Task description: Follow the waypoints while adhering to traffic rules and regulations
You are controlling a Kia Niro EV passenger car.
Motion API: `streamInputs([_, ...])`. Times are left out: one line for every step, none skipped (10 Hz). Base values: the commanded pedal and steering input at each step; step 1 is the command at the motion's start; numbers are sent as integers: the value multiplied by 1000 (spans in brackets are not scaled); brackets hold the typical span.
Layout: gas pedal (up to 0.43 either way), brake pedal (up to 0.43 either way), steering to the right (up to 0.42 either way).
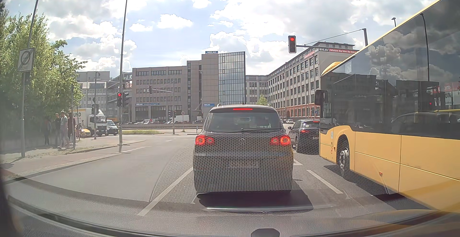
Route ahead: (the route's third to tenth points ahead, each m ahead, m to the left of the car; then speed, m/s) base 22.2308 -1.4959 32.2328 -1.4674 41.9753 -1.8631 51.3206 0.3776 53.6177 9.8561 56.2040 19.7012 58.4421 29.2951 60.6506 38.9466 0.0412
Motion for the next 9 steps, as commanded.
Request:
streamInputs([0, 280, -1])
streamInputs([0, 280, -1])
streamInputs([0, 280, -1])
streamInputs([0, 280, -1])
streamInputs([0, 280, -1])
streamInputs([0, 280, -1])
streamInputs([0, 280, -1])
streamInputs([0, 280, -1])
streamInputs([0, 280, -1])
